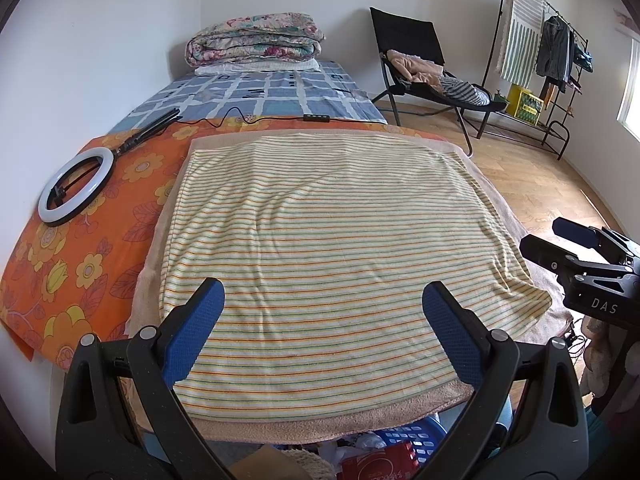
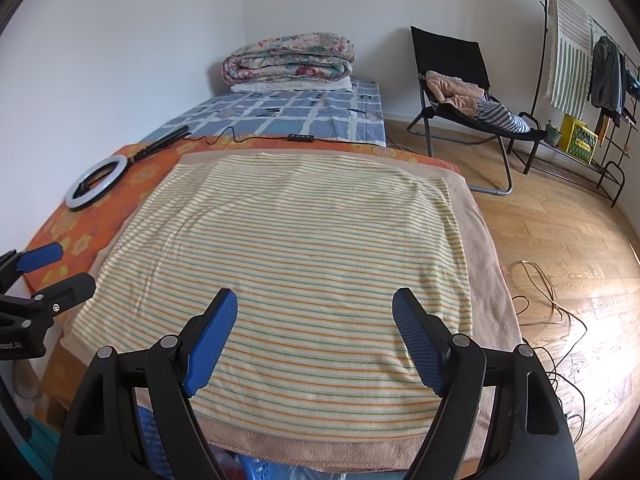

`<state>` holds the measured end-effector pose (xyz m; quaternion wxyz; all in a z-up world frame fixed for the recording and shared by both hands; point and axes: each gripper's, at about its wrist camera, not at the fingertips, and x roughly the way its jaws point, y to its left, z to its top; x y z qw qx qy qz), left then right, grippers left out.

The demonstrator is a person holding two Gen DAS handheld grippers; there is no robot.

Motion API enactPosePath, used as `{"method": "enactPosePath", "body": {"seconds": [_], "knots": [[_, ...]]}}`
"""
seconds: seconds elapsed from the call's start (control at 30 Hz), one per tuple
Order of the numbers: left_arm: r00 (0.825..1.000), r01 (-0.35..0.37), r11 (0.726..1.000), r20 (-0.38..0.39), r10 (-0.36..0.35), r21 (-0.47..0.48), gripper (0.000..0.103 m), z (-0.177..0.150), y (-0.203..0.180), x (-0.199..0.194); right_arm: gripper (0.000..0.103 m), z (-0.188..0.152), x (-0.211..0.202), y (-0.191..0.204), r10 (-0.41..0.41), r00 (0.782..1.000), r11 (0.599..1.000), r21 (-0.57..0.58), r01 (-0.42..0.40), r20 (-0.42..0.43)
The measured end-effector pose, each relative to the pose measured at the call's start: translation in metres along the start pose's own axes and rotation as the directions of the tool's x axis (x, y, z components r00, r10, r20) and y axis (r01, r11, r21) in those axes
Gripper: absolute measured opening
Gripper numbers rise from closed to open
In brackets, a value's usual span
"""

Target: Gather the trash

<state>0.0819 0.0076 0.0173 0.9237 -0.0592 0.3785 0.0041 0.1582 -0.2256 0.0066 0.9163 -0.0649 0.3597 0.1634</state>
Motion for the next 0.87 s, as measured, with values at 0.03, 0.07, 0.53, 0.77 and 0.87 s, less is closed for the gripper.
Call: {"method": "enactPosePath", "body": {"seconds": [0.03, 0.07, 0.53, 0.77, 0.87], "knots": [[1.000, -0.001, 1.000, 0.000, 0.001, 0.001, 0.101, 0.000, 0.000, 0.000, 0.080, 0.000, 0.000, 0.000, -0.001, 1.000, 1.000, 0.000, 0.001, 0.001], [1.000, -0.001, 1.000, 0.000, 0.001, 0.001, 0.101, 0.000, 0.001, 0.000, 0.080, -0.001, 0.000, 0.000, -0.001, 1.000, 1.000, 0.000, 0.001, 0.001], [1.000, -0.003, 1.000, -0.004, 0.003, 0.003, 0.101, -0.001, 0.002, 0.001, 0.080, -0.002, 0.000, -0.001, 0.000, 1.000, 1.000, 0.001, 0.000, -0.002], [1.000, -0.002, 1.000, -0.008, 0.002, 0.008, 0.101, -0.006, 0.008, 0.002, 0.080, -0.003, 0.000, -0.001, 0.000, 1.000, 1.000, 0.000, 0.000, -0.003], [1.000, -0.005, 1.000, -0.009, 0.005, 0.007, 0.101, -0.007, 0.009, 0.002, 0.080, -0.004, 0.000, -0.002, 0.002, 1.000, 1.000, 0.000, -0.002, -0.004]]}}
